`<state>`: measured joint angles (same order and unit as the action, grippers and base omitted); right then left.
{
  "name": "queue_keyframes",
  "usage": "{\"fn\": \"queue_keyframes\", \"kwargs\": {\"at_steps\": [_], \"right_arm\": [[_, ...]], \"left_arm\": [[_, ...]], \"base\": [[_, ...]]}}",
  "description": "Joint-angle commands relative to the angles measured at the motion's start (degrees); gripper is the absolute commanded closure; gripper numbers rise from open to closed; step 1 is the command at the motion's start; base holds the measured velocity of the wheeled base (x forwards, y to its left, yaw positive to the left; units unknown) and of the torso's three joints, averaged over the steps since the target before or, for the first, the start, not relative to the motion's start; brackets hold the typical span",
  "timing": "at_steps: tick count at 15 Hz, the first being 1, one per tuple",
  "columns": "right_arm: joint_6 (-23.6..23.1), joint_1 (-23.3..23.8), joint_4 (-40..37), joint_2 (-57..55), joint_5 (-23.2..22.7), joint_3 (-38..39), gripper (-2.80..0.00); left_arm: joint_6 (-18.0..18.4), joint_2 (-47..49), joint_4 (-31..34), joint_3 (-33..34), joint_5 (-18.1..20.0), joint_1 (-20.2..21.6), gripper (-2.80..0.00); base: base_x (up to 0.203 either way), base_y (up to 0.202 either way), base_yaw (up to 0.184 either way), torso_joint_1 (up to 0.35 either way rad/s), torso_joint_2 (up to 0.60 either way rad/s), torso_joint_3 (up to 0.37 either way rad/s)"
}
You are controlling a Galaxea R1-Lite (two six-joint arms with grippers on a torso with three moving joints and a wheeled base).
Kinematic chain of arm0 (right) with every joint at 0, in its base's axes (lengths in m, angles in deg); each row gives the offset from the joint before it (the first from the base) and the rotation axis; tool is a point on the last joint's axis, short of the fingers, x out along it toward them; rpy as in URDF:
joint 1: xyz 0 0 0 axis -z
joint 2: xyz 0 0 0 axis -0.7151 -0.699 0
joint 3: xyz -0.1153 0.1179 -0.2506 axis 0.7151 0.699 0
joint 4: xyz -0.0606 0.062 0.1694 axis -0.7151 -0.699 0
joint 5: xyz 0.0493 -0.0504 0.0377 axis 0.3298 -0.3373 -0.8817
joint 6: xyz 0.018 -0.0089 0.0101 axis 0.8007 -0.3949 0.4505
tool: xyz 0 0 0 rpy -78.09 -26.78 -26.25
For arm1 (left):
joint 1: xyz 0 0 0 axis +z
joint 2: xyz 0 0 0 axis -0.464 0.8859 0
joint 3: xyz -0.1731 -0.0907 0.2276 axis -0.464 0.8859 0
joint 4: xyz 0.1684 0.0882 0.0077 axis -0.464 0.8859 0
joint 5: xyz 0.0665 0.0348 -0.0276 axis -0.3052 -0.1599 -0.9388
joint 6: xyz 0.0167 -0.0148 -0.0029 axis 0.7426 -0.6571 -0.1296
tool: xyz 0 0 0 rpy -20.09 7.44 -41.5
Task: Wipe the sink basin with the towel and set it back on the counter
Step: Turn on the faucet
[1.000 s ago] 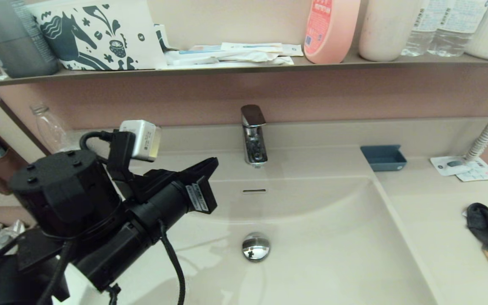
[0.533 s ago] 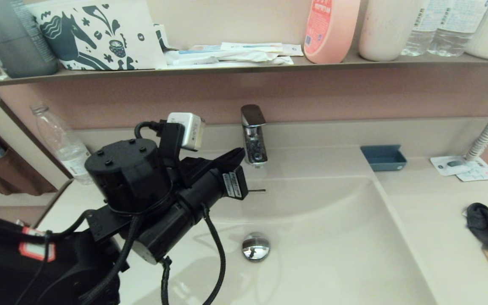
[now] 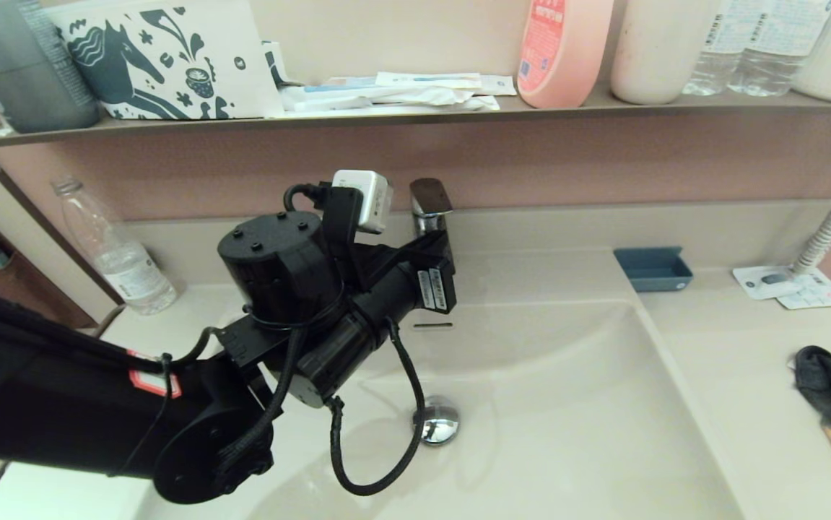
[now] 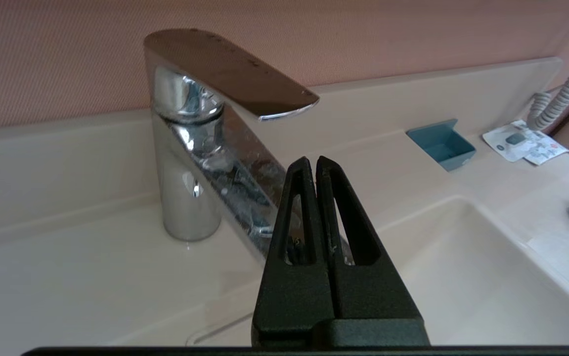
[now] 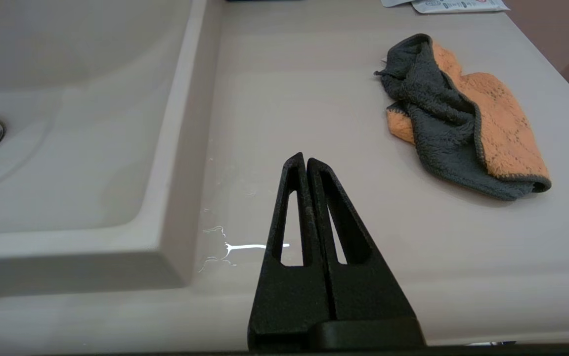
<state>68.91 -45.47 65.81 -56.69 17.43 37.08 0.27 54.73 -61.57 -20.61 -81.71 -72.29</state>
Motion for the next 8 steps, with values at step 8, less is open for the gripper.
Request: {"fn": "queue_keyframes", "kwargs": {"at_steps": [8], "right_arm": [[-0.02,-0.01,0.04,0.02,-0.01,0.00,0.00]], "left_arm": [[0.72,4.96,-0.30,-7.14,0.44,1.66,0.00]], "base": [[0.000,0.000,0.000,0.000,0.00,0.000]]}}
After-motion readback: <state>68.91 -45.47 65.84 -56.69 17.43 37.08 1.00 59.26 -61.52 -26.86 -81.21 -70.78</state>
